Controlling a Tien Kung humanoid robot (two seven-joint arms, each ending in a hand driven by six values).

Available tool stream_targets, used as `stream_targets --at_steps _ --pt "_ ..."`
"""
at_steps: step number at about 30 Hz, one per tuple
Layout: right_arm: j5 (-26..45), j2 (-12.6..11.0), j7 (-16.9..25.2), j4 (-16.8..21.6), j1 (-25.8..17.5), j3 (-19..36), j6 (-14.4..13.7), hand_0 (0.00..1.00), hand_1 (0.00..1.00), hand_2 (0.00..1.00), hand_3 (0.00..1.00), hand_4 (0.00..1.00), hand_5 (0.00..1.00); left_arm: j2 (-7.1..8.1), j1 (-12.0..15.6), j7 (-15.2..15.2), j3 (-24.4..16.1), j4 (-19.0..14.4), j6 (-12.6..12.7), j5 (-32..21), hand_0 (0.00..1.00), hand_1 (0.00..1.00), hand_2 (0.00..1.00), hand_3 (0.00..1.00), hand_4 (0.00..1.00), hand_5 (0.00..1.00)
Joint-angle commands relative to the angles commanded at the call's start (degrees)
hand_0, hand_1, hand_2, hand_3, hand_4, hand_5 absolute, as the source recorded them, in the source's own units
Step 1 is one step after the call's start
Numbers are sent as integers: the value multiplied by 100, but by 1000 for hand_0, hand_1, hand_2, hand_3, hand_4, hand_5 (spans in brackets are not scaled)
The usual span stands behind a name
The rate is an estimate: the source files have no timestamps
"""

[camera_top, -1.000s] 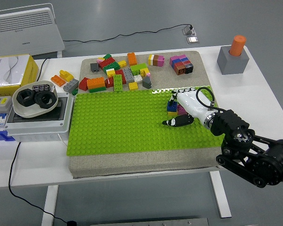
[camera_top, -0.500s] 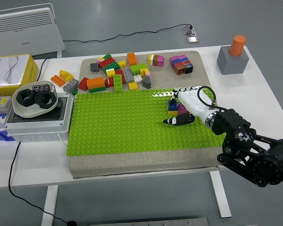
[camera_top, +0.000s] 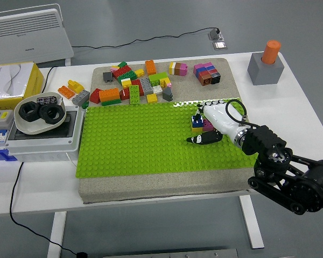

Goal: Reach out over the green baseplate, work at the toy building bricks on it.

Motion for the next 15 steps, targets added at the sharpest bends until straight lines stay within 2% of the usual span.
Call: stream_targets --at_steps 15 --pt "19 32 17 -122 -62 38 -19 921 875 894 622 955 611 -4 2 1 -15 0 8 -4 744 619 561 569 384 162"
